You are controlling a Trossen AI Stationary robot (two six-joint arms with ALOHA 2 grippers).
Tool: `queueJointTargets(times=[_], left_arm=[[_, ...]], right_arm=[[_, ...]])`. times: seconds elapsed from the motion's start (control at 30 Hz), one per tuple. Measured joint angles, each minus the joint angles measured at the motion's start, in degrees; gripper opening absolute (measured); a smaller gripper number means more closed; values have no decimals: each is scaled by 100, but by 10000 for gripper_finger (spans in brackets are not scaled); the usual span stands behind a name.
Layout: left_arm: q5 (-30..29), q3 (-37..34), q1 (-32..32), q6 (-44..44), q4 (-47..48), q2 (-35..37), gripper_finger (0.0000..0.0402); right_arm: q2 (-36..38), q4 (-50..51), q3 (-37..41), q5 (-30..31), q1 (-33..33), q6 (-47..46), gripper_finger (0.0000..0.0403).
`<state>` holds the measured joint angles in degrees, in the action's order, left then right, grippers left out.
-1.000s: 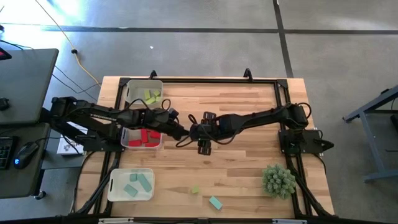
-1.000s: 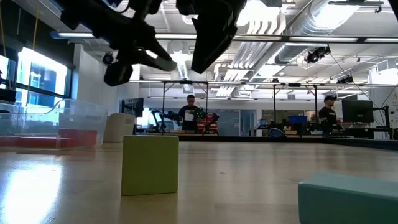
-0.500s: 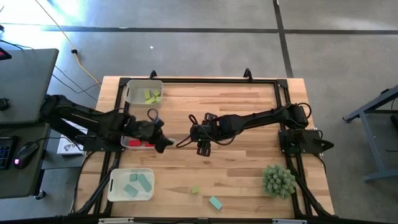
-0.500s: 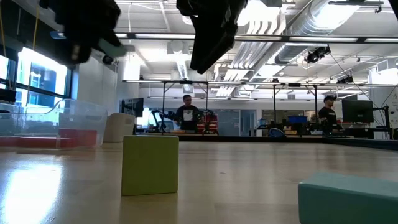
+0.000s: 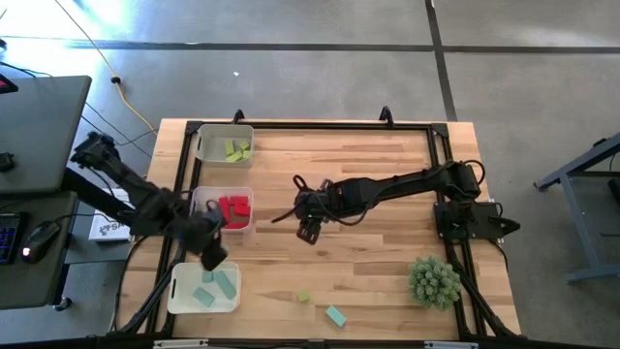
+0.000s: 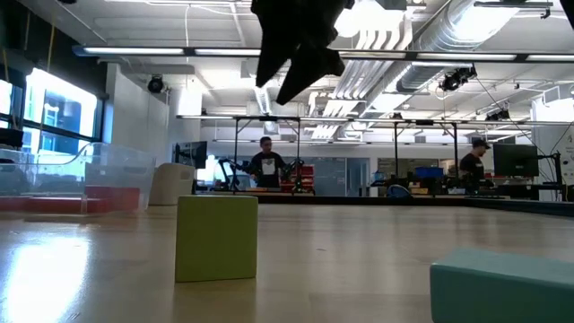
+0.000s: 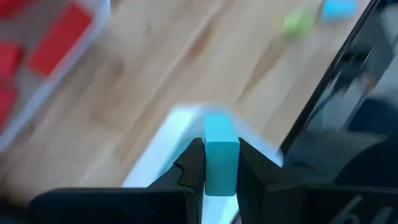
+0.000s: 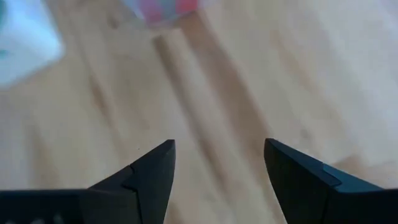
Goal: Sort & place blocks by color
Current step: Put the light blue block into the white bin
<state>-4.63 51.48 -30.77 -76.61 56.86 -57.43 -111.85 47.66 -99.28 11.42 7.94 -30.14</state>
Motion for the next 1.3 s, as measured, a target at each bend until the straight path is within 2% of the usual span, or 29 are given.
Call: queueJointTargets(times=[0.2,0.47,0.73,1.0,1.3], left_arm=[[213,2,-1223,-617,90,-286,36],[233,4,-2235,-887,51,-876,41],[213,4,-2491,-1032,31,-1334,69],[435,4,-2491,-1028,260,-1710,73],[679,4,-2595,-720,278,-1994,98]], right_arm=[[0,-503,1,-736,121,-779,233],[2,-1054,1,-508,359,-1496,233],[2,-1063,1,-326,573,-1954,233],[2,-1067,1,-334,910,-2119,233],[2,-1096,1,4,1197,-2518,233]])
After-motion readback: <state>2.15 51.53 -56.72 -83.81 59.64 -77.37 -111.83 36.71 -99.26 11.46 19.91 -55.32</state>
